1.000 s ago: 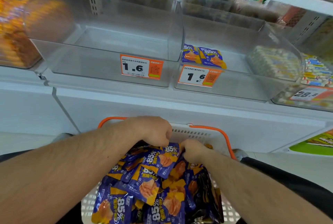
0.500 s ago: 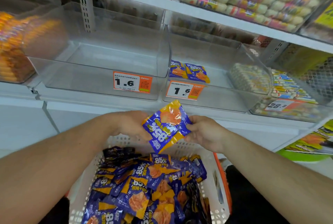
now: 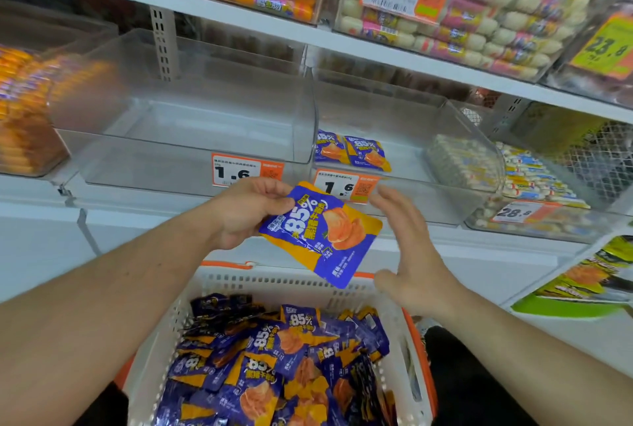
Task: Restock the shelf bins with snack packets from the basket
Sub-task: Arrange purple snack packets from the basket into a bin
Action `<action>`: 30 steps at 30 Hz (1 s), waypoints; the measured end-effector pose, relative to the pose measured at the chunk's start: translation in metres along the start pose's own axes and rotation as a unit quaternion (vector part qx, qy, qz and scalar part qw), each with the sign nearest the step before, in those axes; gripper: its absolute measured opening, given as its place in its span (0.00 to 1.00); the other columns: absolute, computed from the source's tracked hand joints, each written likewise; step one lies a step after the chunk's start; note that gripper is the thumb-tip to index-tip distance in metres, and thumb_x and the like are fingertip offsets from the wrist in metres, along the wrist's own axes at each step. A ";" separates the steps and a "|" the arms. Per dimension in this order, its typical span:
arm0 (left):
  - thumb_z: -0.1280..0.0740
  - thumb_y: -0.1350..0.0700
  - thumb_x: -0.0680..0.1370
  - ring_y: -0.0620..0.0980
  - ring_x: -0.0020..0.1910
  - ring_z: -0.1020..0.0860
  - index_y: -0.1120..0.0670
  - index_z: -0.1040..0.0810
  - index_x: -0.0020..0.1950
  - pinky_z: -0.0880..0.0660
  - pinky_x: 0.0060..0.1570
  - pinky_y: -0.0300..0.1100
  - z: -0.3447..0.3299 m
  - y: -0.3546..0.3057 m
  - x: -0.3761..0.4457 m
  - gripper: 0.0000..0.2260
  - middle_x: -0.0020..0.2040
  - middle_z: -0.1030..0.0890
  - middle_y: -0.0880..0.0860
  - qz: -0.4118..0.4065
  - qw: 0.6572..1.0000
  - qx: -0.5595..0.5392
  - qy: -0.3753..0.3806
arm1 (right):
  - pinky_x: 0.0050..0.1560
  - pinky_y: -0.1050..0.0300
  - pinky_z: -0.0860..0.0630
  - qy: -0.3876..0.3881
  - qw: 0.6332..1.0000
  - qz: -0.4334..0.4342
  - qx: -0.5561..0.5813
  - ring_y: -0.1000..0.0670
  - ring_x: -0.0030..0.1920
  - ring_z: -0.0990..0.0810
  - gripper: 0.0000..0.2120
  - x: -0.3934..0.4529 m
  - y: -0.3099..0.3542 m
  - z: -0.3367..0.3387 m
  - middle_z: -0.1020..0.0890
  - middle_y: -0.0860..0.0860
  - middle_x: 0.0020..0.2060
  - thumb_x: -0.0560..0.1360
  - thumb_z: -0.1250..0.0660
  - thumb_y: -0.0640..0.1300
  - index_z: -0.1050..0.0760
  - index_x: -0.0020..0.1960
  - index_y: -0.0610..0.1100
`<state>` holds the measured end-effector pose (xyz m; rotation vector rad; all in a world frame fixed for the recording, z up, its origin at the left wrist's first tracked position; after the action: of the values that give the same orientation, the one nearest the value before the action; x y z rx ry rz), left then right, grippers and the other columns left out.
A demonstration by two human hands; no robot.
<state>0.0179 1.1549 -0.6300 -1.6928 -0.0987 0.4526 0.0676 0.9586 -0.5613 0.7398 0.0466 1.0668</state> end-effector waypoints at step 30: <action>0.34 0.52 0.65 0.55 0.46 0.23 0.52 0.21 0.58 0.37 0.52 0.55 -0.101 -0.067 0.037 0.21 0.45 0.21 0.50 -0.325 0.584 0.690 -0.279 | 0.57 0.54 0.26 0.158 0.859 -0.154 -0.462 0.41 0.61 0.23 0.20 0.158 -0.185 0.084 0.21 0.44 0.62 0.78 0.41 0.38 0.24 0.67 0.49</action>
<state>0.0999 1.0847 -0.5639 0.1579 -0.6286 0.2971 0.3229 0.9916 -0.5541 -0.3172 -0.0667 0.7588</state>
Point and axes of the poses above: each hand's wrist, its own x-axis towards the middle knuckle, its own z-axis out of the back of the hand, y = z × x, the point moved 10 cm from there along x, towards the middle knuckle
